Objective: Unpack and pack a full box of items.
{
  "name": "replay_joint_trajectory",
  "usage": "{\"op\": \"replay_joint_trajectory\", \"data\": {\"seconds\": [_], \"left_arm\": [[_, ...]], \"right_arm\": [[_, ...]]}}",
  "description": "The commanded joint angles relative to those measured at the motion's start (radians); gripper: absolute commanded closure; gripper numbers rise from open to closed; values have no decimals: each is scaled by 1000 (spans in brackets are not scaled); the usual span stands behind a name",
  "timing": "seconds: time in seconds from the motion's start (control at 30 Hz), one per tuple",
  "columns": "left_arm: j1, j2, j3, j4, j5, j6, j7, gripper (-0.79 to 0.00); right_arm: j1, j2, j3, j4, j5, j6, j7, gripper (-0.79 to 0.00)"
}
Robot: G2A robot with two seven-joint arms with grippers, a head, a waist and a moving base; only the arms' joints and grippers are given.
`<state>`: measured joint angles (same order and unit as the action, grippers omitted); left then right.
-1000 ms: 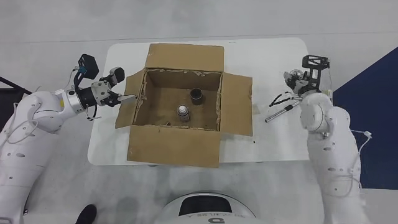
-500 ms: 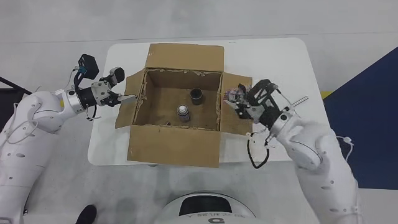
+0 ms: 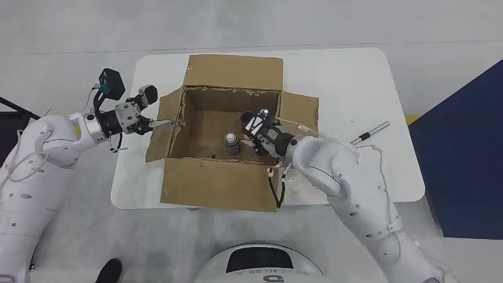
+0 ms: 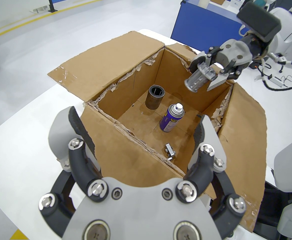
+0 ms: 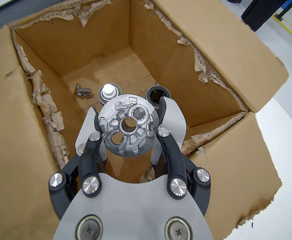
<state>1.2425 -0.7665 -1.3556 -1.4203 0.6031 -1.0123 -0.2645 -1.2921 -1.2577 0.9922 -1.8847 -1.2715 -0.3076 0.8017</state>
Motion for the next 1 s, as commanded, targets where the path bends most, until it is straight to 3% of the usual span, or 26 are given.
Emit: {"op": "replay_joint_trajectory", "data": {"seconds": [0.0, 0.17, 0.27, 0.43, 0.6, 0.83, 0.93, 0.97], "left_arm": [[0, 0, 0, 0, 0, 0, 0, -785], [0, 0, 0, 0, 0, 0, 0, -785], [0, 0, 0, 0, 0, 0, 0, -785], [0, 0, 0, 0, 0, 0, 0, -785], [0, 0, 0, 0, 0, 0, 0, -785], [0, 0, 0, 0, 0, 0, 0, -785], [0, 0, 0, 0, 0, 0, 0, -785], [0, 0, 0, 0, 0, 0, 0, -785]], "right_arm": [[30, -7, -37, 23, -11, 15, 20, 0], [88, -25, -100, 79, -24, 59, 67, 0], [113, -32, -120, 104, -22, 73, 95, -135], [135, -39, -131, 126, -19, 94, 131, -292], [145, -44, -138, 133, -21, 107, 152, -363], [152, -49, -144, 138, -29, 124, 173, -403], [148, -49, -139, 125, -27, 124, 178, -548], [146, -49, -137, 119, -29, 124, 180, -551]]}}
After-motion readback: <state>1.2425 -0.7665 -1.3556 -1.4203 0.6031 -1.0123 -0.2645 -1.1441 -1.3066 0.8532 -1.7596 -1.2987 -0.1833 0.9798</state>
